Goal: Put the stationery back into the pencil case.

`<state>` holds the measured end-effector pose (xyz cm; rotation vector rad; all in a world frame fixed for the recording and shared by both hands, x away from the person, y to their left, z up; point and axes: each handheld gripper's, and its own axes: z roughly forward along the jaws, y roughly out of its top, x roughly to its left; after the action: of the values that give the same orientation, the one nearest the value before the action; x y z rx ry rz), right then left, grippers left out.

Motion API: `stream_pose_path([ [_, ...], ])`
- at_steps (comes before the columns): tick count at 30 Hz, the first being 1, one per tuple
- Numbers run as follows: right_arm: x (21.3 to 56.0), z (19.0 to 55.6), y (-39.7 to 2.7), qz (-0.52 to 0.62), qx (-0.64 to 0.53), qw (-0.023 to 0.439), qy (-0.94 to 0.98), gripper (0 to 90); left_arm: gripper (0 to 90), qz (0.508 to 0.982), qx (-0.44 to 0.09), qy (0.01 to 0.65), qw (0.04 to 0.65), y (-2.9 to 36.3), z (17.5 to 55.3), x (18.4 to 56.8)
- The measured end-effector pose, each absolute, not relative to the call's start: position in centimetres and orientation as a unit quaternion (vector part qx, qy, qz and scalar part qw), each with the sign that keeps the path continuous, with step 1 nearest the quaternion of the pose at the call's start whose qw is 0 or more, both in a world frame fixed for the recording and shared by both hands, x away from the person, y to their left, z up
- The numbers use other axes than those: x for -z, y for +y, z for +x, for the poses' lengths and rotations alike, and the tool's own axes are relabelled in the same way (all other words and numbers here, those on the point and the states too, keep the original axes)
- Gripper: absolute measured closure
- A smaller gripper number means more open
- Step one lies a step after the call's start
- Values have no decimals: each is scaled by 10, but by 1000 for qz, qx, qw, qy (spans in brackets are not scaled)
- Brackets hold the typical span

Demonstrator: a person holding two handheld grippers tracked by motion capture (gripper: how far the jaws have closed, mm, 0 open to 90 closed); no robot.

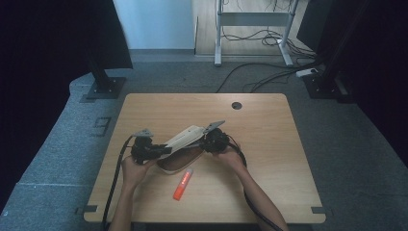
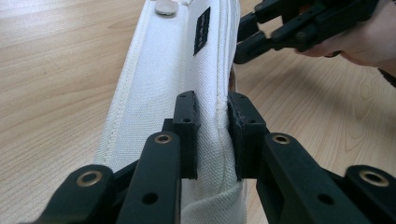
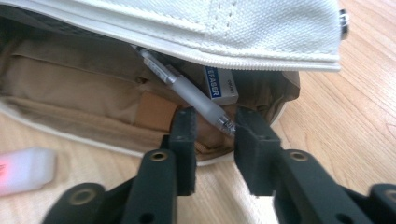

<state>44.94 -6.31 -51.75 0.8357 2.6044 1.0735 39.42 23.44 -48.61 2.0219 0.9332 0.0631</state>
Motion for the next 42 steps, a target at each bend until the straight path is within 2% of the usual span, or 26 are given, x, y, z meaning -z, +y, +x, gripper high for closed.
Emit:
stream_pose_path([
  [12, 513, 424, -67, 266, -383, 87, 880, 289, 749, 815, -24, 375, 440, 235, 394, 487],
  [16, 516, 416, -61, 265, -384, 86, 880, 204, 749, 816, -25, 374, 440, 235, 394, 487],
  [26, 520, 403, -33, 242, -377, 83, 890, 166, 750, 816, -25, 375, 440, 234, 394, 486],
  [42, 534, 395, -6, 226, -353, 95, 903, 178, 750, 815, -26, 376, 440, 234, 393, 486],
])
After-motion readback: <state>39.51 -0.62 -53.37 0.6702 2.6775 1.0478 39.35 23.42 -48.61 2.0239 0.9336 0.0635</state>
